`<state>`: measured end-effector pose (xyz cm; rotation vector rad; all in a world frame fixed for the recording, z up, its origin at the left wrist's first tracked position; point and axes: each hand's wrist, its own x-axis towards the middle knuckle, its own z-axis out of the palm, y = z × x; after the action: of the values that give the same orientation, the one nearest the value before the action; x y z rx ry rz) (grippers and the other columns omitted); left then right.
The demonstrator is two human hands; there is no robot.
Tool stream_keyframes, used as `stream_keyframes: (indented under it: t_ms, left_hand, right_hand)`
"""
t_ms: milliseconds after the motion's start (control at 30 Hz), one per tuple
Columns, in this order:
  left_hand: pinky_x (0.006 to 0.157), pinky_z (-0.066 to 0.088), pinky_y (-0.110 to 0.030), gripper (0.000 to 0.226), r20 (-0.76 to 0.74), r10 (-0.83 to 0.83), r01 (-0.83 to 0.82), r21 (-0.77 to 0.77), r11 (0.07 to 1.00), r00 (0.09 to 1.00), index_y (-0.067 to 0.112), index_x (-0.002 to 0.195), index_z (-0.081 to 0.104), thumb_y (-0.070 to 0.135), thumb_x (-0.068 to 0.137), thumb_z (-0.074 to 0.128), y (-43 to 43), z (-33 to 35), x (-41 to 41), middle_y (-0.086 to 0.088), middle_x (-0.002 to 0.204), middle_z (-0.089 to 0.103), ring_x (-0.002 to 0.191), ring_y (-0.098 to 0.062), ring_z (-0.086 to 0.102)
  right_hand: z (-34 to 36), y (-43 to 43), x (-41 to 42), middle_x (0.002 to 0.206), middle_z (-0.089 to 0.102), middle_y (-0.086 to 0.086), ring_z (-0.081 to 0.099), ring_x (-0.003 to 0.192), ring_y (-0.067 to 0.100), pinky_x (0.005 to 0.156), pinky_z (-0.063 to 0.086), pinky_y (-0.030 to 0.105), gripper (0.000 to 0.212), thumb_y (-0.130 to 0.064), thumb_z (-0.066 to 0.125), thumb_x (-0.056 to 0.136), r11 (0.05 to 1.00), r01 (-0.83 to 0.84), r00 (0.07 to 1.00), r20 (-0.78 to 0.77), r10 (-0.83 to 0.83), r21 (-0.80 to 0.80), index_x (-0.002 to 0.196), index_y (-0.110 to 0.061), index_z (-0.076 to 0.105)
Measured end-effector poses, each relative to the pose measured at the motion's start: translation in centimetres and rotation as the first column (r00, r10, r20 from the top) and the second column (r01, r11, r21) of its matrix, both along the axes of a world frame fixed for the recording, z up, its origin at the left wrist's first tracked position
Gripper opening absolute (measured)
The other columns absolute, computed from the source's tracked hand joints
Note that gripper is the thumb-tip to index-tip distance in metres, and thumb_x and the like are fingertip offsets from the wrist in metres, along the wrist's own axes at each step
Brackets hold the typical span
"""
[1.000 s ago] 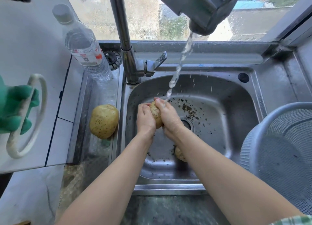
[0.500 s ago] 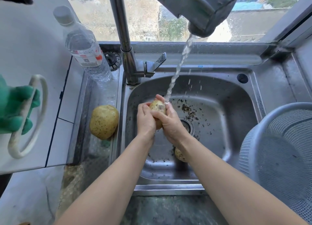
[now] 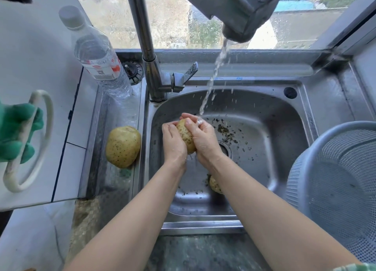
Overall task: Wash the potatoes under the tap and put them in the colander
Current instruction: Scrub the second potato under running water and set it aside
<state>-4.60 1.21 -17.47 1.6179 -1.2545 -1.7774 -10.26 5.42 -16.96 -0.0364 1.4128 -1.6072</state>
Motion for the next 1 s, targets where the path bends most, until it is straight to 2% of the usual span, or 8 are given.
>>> stream_keyframes:
  t_ms: [100,200,367,567,667,767,900,1000]
  left_hand:
    - [0.079,0.056,-0.044,0.027,-0.008,0.025,-0.025,0.041,0.999,1.000,0.015,0.108,0.052,0.026,0.105,0.028,-0.6,0.2,0.1,-0.009,0.103,0.059,0.094,-0.025,0.059]
    - [0.075,0.055,-0.041,0.028,-0.007,0.013,-0.012,0.026,1.000,1.000,0.013,0.109,0.053,0.025,0.106,0.027,-0.8,0.3,0.0,-0.008,0.101,0.059,0.090,-0.022,0.058]
    - [0.071,0.053,-0.033,0.028,0.006,-0.031,0.031,-0.075,0.997,1.000,0.013,0.109,0.051,0.026,0.107,0.026,-0.3,0.2,-0.1,-0.001,0.094,0.056,0.085,-0.016,0.057]
    - [0.072,0.054,-0.036,0.029,0.008,-0.029,0.029,0.020,0.999,1.000,0.013,0.110,0.052,0.026,0.107,0.026,-0.3,0.1,0.1,-0.005,0.098,0.058,0.085,-0.016,0.058]
    - [0.079,0.057,-0.040,0.026,0.026,-0.077,0.079,-0.059,0.995,0.997,0.017,0.107,0.050,0.028,0.107,0.026,0.1,0.0,0.0,-0.003,0.100,0.057,0.093,-0.019,0.059]
    - [0.089,0.055,-0.044,0.027,0.018,-0.098,0.098,0.007,0.995,0.995,0.018,0.114,0.049,0.033,0.107,0.027,0.3,0.2,-0.2,-0.007,0.110,0.058,0.102,-0.022,0.059]
    - [0.098,0.052,-0.043,0.052,-0.044,-0.255,0.259,0.163,0.952,0.966,0.017,0.140,0.041,0.045,0.097,0.050,0.2,0.4,0.1,-0.011,0.128,0.056,0.110,-0.022,0.060]
    - [0.069,0.059,-0.033,0.043,-0.052,-0.315,0.319,0.199,0.926,0.948,0.017,0.123,0.059,0.047,0.093,0.053,-0.1,0.5,0.8,-0.011,0.107,0.069,0.083,-0.020,0.067]
  right_hand:
    - [0.6,0.7,-0.8,0.109,0.070,0.010,0.068,0.100,0.021,0.081,0.059,0.032,0.034,0.003,0.050,0.095,0.974,-0.115,0.975,0.165,0.149,-0.195,0.127,-0.007,0.055]
    - [1.1,1.5,-1.4,0.105,0.072,0.008,0.069,0.097,0.017,0.088,0.057,0.033,0.045,0.014,0.045,0.090,0.933,-0.160,0.947,0.218,0.237,-0.321,0.130,-0.006,0.051]
    - [0.4,0.7,-1.0,0.124,0.060,0.013,0.062,0.109,0.026,0.083,0.059,0.032,0.046,0.002,0.056,0.093,0.990,-0.069,0.987,0.136,0.086,-0.126,0.138,-0.004,0.049]
    - [0.4,1.9,-1.6,0.123,0.059,0.016,0.061,0.110,0.025,0.092,0.056,0.035,0.061,0.016,0.045,0.088,0.954,-0.109,0.936,0.295,0.194,-0.281,0.145,-0.006,0.040]
    - [0.4,1.2,-1.3,0.113,0.065,0.011,0.064,0.101,0.022,0.083,0.059,0.032,0.042,0.004,0.052,0.094,0.985,-0.085,0.977,0.179,0.112,-0.151,0.134,-0.008,0.053]
    - [0.0,0.1,-0.8,0.097,0.070,0.006,0.068,0.086,0.017,0.068,0.059,0.028,0.024,-0.013,0.055,0.097,0.999,-0.015,0.999,0.050,0.014,0.034,0.120,-0.012,0.062]
    - [-0.4,-0.2,-1.6,0.096,0.068,0.009,0.065,0.094,0.025,0.089,0.056,0.043,0.021,-0.023,0.046,0.100,0.980,0.026,0.988,0.145,-0.055,0.198,0.100,-0.017,0.066]
    - [-0.5,0.8,-1.6,0.113,0.066,0.014,0.062,0.110,0.027,0.098,0.052,0.041,0.029,-0.016,0.043,0.099,0.994,-0.050,0.994,0.106,0.040,0.096,0.119,-0.012,0.063]
